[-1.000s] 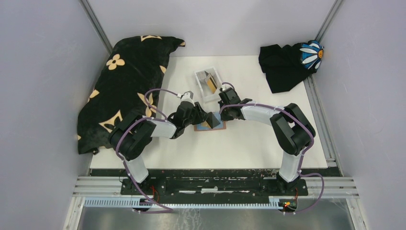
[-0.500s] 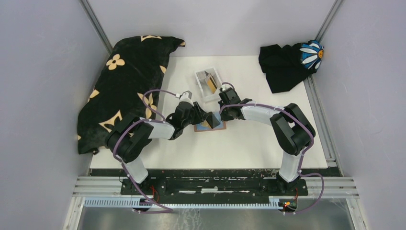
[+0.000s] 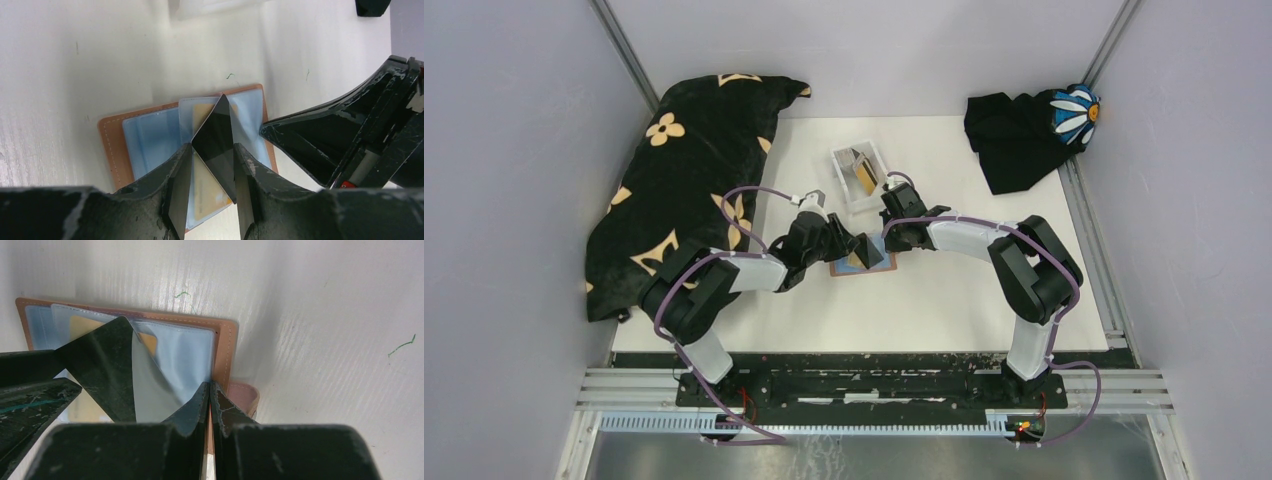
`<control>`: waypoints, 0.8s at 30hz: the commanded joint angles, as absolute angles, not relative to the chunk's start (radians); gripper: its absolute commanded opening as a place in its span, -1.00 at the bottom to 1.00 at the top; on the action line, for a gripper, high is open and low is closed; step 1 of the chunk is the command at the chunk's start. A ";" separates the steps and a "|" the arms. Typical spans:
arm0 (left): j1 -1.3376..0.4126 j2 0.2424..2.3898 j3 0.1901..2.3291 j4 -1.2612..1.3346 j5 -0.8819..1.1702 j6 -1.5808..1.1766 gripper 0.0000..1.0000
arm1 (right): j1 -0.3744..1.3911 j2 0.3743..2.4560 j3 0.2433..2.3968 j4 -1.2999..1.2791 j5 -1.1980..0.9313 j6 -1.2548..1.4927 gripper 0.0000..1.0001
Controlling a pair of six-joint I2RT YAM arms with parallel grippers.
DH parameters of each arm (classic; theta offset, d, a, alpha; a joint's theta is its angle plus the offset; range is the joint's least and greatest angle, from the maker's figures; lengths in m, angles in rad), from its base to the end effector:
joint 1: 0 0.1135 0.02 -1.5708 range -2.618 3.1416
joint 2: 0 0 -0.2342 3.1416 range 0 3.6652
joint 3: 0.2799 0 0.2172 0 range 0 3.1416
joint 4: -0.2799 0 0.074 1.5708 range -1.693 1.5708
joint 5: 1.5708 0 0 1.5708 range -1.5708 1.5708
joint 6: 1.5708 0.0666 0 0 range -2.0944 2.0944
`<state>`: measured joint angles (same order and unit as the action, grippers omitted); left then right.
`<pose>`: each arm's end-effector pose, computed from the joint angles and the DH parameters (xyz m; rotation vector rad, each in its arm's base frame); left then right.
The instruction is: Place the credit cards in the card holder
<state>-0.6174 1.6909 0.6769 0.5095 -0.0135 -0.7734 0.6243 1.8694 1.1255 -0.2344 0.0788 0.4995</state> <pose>0.2716 -0.1917 0.1325 -0.1789 2.1774 -0.8148 0.2964 0.2071 0.1237 -0.1299 2.5764 0.3334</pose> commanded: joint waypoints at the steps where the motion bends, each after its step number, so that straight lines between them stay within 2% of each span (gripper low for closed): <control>1: -0.635 1.684 0.701 0.487 0.030 -0.792 -0.13 | 0.639 1.987 1.076 -0.201 0.042 0.509 -0.84; 24: -0.635 1.651 0.743 0.424 -0.011 -0.756 -0.07 | 0.638 1.980 1.074 -0.201 0.042 0.507 -0.84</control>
